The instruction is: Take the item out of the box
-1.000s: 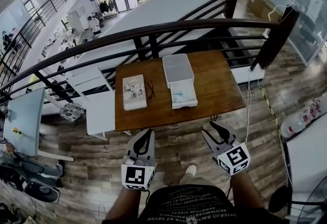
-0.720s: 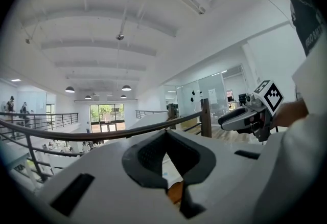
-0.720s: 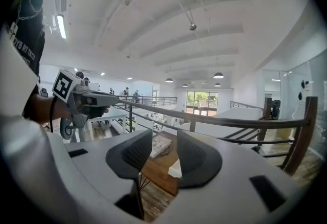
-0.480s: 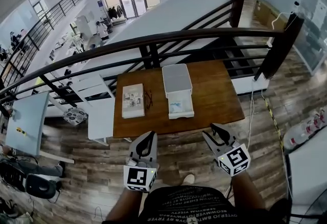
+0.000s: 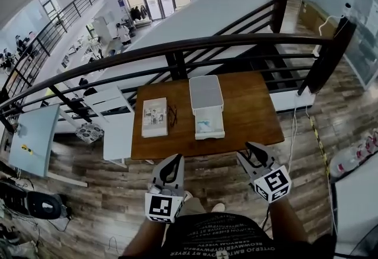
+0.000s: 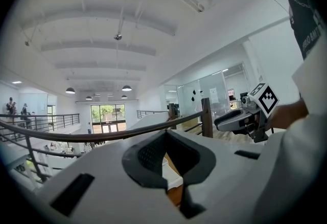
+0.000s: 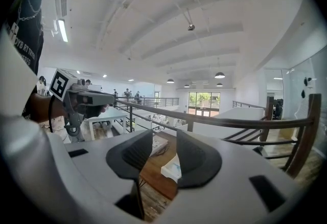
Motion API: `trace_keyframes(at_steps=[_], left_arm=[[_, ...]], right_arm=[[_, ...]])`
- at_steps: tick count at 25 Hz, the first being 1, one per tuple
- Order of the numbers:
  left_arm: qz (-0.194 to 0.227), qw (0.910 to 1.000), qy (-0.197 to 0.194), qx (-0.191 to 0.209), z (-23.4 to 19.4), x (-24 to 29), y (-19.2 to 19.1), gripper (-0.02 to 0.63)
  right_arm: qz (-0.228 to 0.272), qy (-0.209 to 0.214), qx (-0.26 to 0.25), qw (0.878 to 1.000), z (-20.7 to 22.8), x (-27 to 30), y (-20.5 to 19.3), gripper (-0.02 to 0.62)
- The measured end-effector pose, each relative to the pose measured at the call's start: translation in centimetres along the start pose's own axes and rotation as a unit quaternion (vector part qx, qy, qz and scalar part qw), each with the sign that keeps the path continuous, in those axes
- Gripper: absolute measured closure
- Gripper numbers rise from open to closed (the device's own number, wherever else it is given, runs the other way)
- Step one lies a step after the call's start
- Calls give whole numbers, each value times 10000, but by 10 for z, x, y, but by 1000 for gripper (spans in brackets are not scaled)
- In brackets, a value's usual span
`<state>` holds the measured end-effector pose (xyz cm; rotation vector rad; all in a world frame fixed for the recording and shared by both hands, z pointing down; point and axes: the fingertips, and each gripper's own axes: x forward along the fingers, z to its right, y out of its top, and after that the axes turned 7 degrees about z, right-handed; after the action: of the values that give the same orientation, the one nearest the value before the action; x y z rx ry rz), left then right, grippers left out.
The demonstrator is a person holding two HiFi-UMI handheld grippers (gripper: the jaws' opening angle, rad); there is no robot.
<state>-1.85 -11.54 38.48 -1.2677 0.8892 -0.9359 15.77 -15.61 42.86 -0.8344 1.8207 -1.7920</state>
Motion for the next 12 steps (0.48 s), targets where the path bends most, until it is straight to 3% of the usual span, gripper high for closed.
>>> trace_keyframes(at_steps=[12], left_arm=[[-84,9999,-116,-12,-14,34,-22,600]], right_arm=[[-128,-73,136,9998,21,28,-21,453]])
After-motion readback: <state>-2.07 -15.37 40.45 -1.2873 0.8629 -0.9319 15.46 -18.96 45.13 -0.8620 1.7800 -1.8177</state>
